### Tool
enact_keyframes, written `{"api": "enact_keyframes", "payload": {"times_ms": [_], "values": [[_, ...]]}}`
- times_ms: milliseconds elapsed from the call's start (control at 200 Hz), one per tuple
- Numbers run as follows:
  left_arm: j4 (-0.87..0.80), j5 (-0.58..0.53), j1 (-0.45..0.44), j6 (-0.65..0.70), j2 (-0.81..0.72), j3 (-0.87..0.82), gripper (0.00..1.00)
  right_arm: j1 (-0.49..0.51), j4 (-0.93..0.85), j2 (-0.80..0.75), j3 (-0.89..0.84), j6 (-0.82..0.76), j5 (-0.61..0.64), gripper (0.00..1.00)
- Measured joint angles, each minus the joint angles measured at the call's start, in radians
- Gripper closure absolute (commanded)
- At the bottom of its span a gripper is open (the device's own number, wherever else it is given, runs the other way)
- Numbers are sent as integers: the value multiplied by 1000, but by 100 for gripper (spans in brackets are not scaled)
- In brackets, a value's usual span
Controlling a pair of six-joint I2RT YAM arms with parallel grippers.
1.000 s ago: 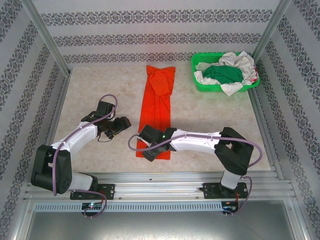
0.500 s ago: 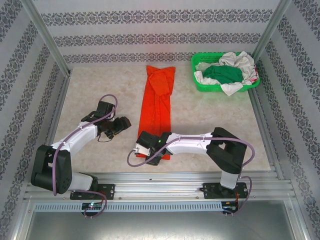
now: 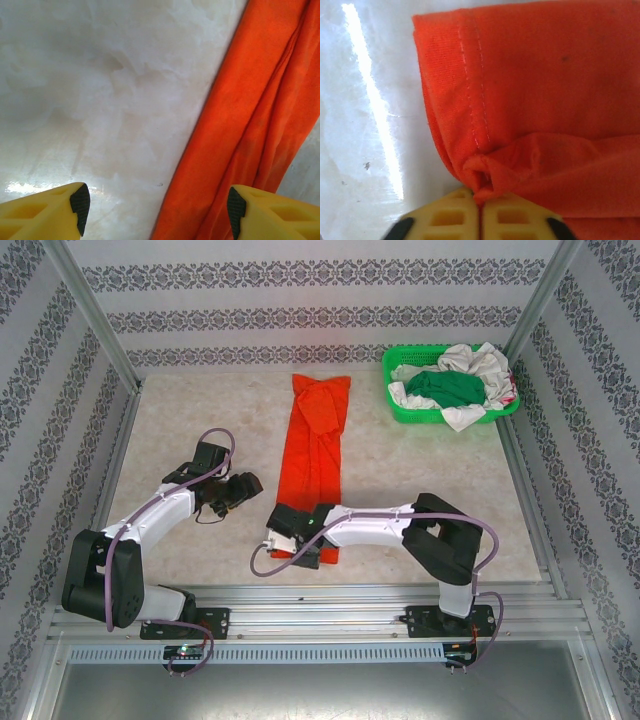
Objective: Fold and stack the t-shirts
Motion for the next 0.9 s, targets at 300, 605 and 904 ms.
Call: {"api": "enact_keyframes", "payload": {"times_ms": [300,605,904], "values": [[3,19,0,11,52,29,27,-19,-26,9,19,-5,16,100],[10,66,0,26,168,128,27,-11,-61,-37,-13,40,27,100],[102,121,1,25,260,178,27,-3,-71,-44,3,35,93,100]]}}
